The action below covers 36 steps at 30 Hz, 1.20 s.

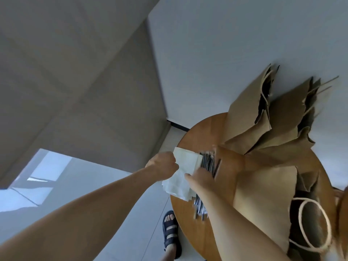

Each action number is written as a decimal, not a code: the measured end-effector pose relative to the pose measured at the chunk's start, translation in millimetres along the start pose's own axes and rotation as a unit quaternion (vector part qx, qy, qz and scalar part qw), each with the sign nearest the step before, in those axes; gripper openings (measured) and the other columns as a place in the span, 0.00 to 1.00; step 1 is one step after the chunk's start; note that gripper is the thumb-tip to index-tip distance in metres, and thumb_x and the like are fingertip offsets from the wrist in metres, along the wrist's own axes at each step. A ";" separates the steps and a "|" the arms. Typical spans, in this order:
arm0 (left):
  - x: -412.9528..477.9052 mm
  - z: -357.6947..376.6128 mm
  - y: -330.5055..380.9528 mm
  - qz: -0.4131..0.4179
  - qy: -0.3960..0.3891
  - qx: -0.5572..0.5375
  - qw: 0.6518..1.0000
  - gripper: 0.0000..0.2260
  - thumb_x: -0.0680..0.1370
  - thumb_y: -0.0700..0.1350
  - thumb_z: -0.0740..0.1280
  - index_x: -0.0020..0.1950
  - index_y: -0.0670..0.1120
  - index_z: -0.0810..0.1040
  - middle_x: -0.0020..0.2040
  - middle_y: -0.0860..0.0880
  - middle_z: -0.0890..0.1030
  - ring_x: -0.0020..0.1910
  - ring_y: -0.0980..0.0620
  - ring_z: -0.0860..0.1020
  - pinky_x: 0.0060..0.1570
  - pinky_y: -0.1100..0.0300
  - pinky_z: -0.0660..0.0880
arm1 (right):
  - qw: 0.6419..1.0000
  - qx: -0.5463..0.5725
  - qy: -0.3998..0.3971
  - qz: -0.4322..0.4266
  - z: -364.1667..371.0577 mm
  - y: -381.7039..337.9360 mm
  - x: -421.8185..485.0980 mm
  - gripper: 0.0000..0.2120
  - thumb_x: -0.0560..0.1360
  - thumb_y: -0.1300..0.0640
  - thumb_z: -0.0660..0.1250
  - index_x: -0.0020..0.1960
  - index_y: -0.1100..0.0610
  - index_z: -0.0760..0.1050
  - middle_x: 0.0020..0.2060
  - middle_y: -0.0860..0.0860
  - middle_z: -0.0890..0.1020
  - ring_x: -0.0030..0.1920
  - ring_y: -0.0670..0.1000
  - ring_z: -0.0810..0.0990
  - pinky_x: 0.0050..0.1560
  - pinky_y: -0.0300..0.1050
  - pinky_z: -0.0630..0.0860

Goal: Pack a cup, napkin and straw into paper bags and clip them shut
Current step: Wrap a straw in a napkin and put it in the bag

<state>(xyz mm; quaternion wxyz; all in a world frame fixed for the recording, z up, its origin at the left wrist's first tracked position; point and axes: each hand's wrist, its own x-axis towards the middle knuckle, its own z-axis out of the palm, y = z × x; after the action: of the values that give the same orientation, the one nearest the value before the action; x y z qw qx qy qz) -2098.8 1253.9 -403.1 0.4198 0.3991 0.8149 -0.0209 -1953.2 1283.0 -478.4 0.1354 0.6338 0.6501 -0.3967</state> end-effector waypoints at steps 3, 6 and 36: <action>4.8 3.7 -6.5 -0.017 0.000 -0.022 1.000 0.14 0.76 0.43 0.61 0.60 0.47 0.77 0.55 0.47 0.80 0.45 0.49 0.78 0.45 0.57 0.77 | 1.000 -0.006 0.004 0.012 12.1 -0.8 8.5 0.14 0.75 0.45 0.66 0.46 0.56 0.74 0.39 0.50 0.79 0.39 0.51 0.80 0.30 0.40 0.69; 7.3 2.8 -11.1 -0.021 -0.001 -0.025 0.999 0.13 0.76 0.43 0.60 0.59 0.46 0.77 0.54 0.46 0.80 0.44 0.49 0.76 0.43 0.56 0.77 | 1.000 -0.020 0.009 0.017 13.3 -0.9 13.2 0.11 0.78 0.50 0.64 0.48 0.58 0.76 0.42 0.51 0.80 0.40 0.52 0.79 0.27 0.39 0.66; 0.7 27.9 15.7 -0.100 -0.039 -0.509 0.854 0.12 0.78 0.42 0.69 0.61 0.42 0.76 0.56 0.40 0.81 0.55 0.38 0.80 0.61 0.40 0.76 | 0.988 0.055 0.086 0.116 1.3 76.7 -12.6 0.12 0.76 0.50 0.68 0.57 0.52 0.74 0.34 0.43 0.75 0.32 0.44 0.73 0.27 0.36 0.61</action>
<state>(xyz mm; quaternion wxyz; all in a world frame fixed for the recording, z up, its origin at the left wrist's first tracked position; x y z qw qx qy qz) -2070.0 1254.7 -416.9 0.5917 0.0445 0.7302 0.3389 -1880.1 1264.0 -497.1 0.0890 0.7432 0.5589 -0.3569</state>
